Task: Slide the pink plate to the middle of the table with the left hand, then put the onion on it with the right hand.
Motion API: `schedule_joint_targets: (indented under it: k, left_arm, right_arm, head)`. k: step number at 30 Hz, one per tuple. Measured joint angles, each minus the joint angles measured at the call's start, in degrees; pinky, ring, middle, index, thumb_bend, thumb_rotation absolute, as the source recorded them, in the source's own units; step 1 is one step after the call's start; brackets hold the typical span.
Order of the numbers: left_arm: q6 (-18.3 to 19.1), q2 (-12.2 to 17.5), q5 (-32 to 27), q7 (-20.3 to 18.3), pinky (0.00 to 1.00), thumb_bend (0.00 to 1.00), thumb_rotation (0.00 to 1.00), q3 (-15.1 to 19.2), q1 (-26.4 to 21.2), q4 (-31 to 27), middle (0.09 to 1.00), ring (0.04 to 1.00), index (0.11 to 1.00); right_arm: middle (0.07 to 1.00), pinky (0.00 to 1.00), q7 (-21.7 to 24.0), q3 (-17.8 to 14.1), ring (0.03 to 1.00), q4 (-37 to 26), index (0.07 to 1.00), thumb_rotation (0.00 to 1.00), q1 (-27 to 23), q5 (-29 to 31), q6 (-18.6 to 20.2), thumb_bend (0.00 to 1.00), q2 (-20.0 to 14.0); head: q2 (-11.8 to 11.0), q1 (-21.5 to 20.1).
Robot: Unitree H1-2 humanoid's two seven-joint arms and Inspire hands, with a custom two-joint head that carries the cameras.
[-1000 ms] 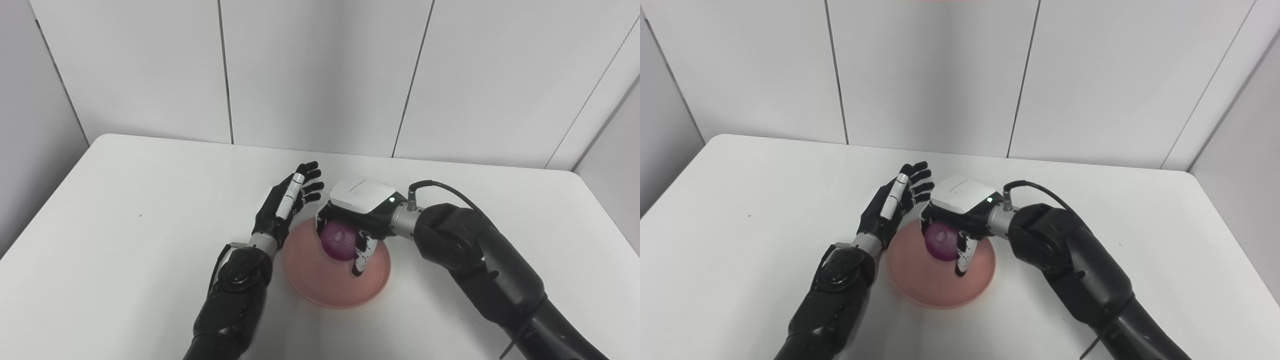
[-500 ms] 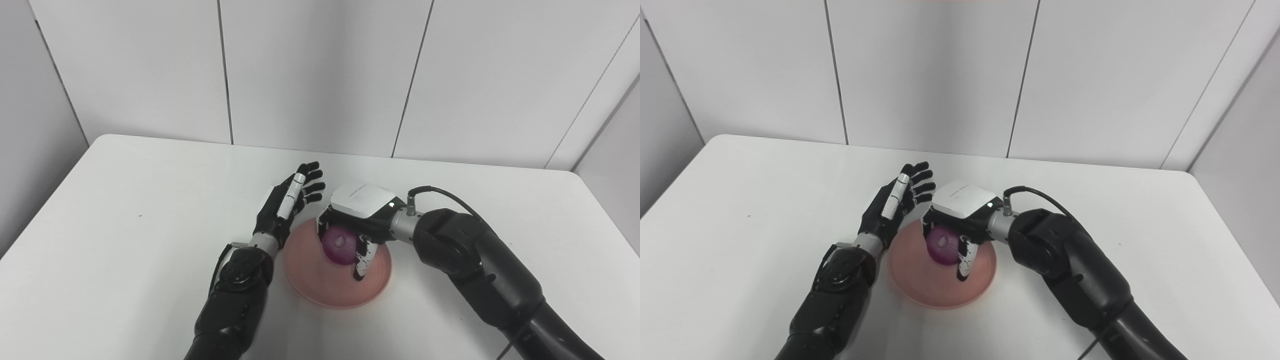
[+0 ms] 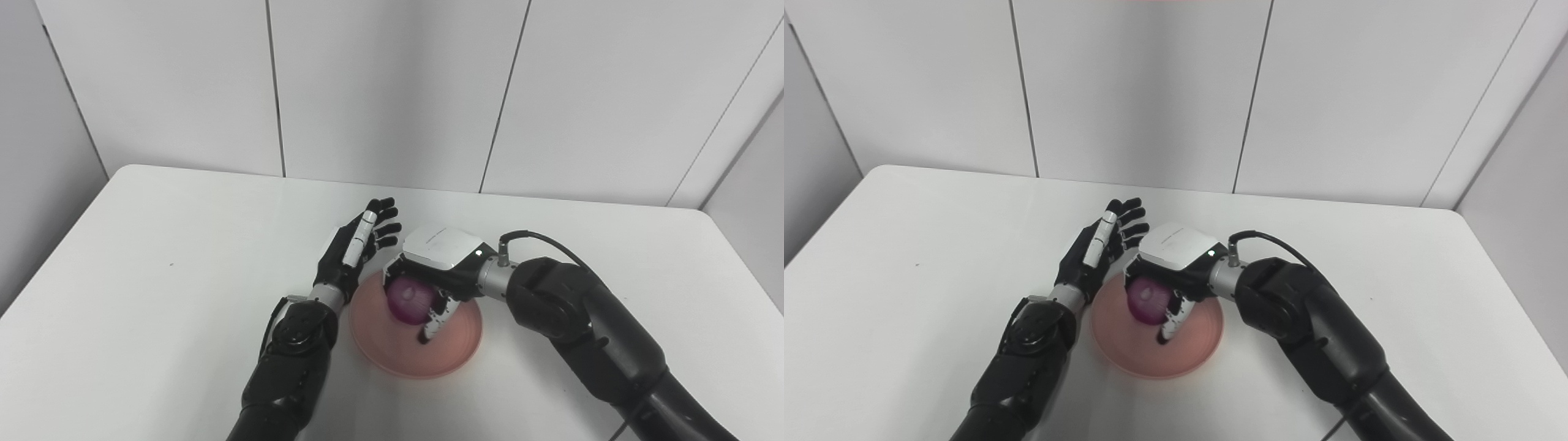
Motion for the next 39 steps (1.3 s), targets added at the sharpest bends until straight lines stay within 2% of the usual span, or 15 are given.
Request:
schedule_joint_targets:
  k: [2,7,13,18,20,22,23,26,28,29,31,33,36,39]
  left_arm:
    - [-0.01,0.00,0.00,-0.03,0.80,0.66,0.89,0.00,0.00,0.00,0.880,0.814,0.813]
    - [-0.03,0.01,0.02,-0.12,0.78,0.66,0.89,-0.03,0.00,0.02,0.875,0.807,0.811]
    - [-0.03,0.02,0.02,-0.22,0.77,0.65,0.90,-0.03,-0.01,0.03,0.868,0.803,0.810]
    - [-0.03,0.10,0.03,-0.32,0.78,0.66,0.89,-0.11,-0.01,0.03,0.868,0.803,0.812]
    - [-0.03,0.10,0.02,-0.33,0.78,0.66,0.89,-0.09,-0.01,0.03,0.872,0.809,0.809]
    - [-0.03,0.10,0.02,-0.33,0.79,0.66,0.88,-0.08,-0.01,0.03,0.873,0.809,0.808]
    - [-0.03,0.10,0.02,-0.33,0.79,0.66,0.89,-0.09,-0.01,0.02,0.868,0.809,0.816]
    - [-0.03,0.11,0.09,-0.31,0.78,0.65,0.90,-0.20,-0.01,0.01,0.866,0.808,0.814]
    - [-0.03,0.13,0.16,-0.31,0.79,0.65,0.90,-0.21,-0.01,0.01,0.869,0.812,0.813]
    - [-0.03,0.15,0.16,-0.31,0.79,0.65,0.90,-0.20,0.00,0.01,0.871,0.814,0.815]
    - [-0.03,0.17,0.16,-0.32,0.79,0.65,0.90,-0.19,0.00,0.02,0.872,0.815,0.816]
    - [-0.03,0.17,0.16,-0.35,0.78,0.65,0.90,-0.21,0.00,0.02,0.872,0.815,0.818]
    - [-0.03,0.19,0.16,-0.35,0.77,0.65,0.90,-0.16,-0.01,0.02,0.866,0.808,0.812]
    - [-0.03,0.21,0.16,-0.35,0.77,0.65,0.89,-0.08,-0.01,0.03,0.861,0.806,0.809]
  right_arm:
    - [0.736,0.61,-0.17,-0.06,0.702,0.21,0.694,0.42,0.01,0.49,-0.26,0.97,-0.02]
    - [0.750,0.62,-0.51,-0.17,0.716,0.22,0.702,0.45,0.01,0.61,-0.86,1.00,-0.06]
    - [0.751,0.64,-0.45,-0.44,0.725,0.16,0.711,0.51,0.01,0.72,-1.11,1.00,-0.17]
    - [0.732,0.62,0.09,-1.20,0.705,0.04,0.708,0.50,-0.03,2.45,-1.11,1.00,-0.25]
    - [0.712,0.57,0.13,-1.82,0.675,0.01,0.696,0.53,-0.05,3.63,-1.13,1.00,-0.27]
    - [0.711,0.56,0.12,-2.94,0.671,0.00,0.696,0.54,-0.06,5.33,-1.14,1.00,-0.27]
    - [0.717,0.56,0.17,-3.63,0.675,0.00,0.705,0.62,-0.06,6.42,-1.09,0.99,-0.28]
    - [0.731,0.60,1.24,-7.33,0.698,-0.65,0.716,0.72,0.19,13.54,0.70,0.98,0.14]
    - [0.726,0.61,1.56,-10.70,0.696,-1.20,0.716,0.75,0.52,19.25,2.18,0.98,0.88]
    - [0.708,0.60,1.60,-12.25,0.668,-1.35,0.717,0.80,0.65,22.00,3.00,0.99,1.33]
    - [0.698,0.59,1.72,-14.14,0.650,-1.38,0.717,0.82,1.07,26.31,4.83,1.00,1.84]
    - [0.679,0.55,1.56,-16.09,0.628,-1.40,0.714,0.86,2.02,29.26,6.99,1.00,2.53]
    - [0.644,0.52,-0.64,-19.37,0.600,-1.15,0.698,0.98,3.83,31.96,9.71,1.00,3.91]
    - [0.649,0.51,-3.67,-22.74,0.595,0.66,0.691,1.00,4.93,34.60,10.53,1.00,4.87]
  head:
    - [0.09,0.00]
    - [0.00,-0.09]
    - [-0.09,-0.26]
    - [-0.18,-0.53]
    - [-0.18,-0.70]
    - [-0.18,-0.79]
    - [-0.18,-0.79]
    - [-0.18,-1.05]
    - [-0.18,-1.14]
    - [-0.18,-1.14]
    - [-0.18,-1.23]
    - [-0.26,-1.23]
    - [-0.26,-1.32]
    - [-0.26,-1.41]
